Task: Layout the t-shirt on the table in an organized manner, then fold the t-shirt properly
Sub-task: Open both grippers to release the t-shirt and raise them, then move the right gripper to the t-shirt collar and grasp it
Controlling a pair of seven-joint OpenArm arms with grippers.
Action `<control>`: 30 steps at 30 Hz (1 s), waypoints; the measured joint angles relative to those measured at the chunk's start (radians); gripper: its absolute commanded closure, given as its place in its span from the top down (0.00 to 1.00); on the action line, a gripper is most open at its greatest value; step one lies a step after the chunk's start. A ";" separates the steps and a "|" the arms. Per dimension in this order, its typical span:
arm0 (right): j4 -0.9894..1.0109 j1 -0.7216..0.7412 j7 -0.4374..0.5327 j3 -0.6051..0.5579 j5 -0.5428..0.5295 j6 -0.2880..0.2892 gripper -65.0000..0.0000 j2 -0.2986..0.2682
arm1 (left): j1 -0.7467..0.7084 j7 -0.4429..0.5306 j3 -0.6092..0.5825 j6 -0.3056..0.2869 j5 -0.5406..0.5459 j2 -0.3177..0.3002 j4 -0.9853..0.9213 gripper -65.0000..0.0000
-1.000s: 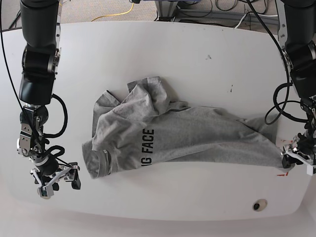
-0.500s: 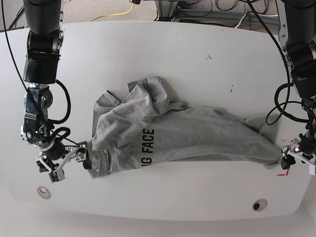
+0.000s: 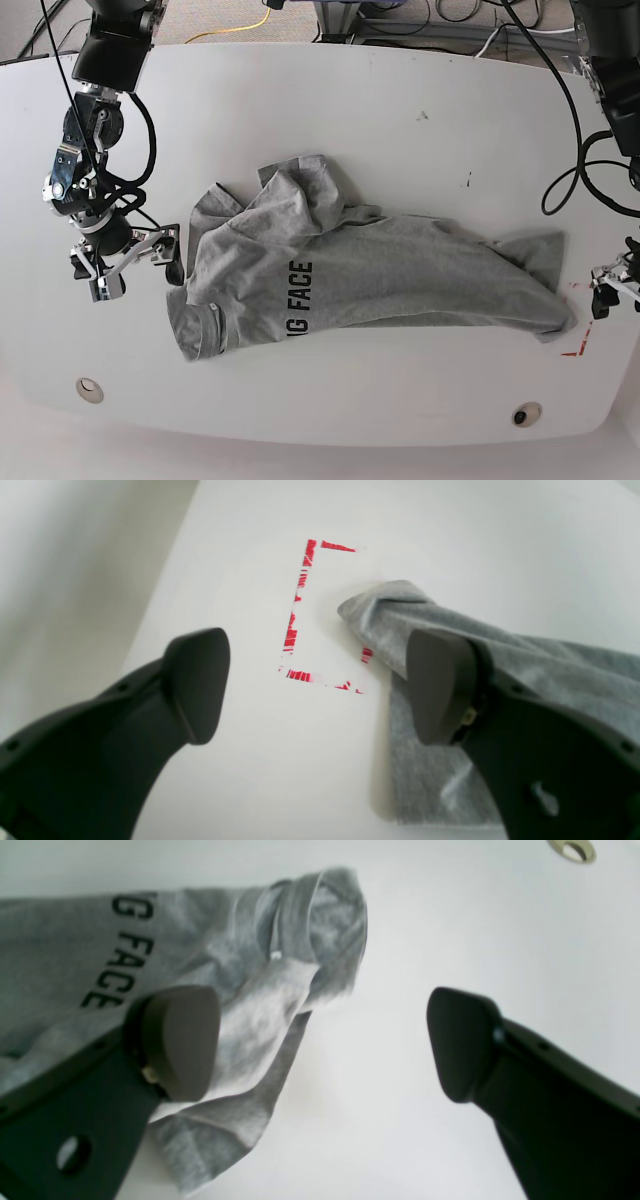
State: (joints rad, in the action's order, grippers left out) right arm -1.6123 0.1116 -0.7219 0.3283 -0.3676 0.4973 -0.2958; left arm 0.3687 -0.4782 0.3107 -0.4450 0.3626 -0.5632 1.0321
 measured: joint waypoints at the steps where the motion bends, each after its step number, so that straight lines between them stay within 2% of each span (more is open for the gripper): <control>1: -0.020 -0.017 0.001 0.000 -0.002 0.001 0.98 0.011 | -0.019 0.000 -0.004 -0.002 0.001 -0.001 0.031 0.81; 5: -0.065 -0.068 -0.001 -0.008 -0.006 0.002 0.98 0.066 | -0.107 0.005 -0.005 -0.004 0.006 -0.011 0.166 0.81; 12: -0.081 -0.144 0.002 -0.004 0.000 0.008 0.98 0.103 | -0.273 0.002 -0.003 -0.002 0.003 -0.018 0.354 0.81; 20: -0.027 -0.152 0.012 -0.003 -0.003 0.005 0.98 0.113 | -0.372 0.001 -0.007 -0.003 0.005 -0.010 0.442 0.81; 27: 0.140 -0.135 0.094 -0.008 -0.003 0.008 0.98 0.087 | -0.437 0.001 -0.005 -0.004 0.005 -0.008 0.476 0.81; 30: 0.223 -0.112 0.111 -0.002 0.006 0.055 0.98 0.076 | -0.453 0.002 -0.005 -0.006 0.005 -0.011 0.488 0.81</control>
State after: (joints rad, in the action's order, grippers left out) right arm -1.3895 -0.0006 -0.6106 0.3260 -0.3614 0.5522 -0.2199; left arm -0.0845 -0.4767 0.3058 -0.4515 0.3679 -0.5739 1.5204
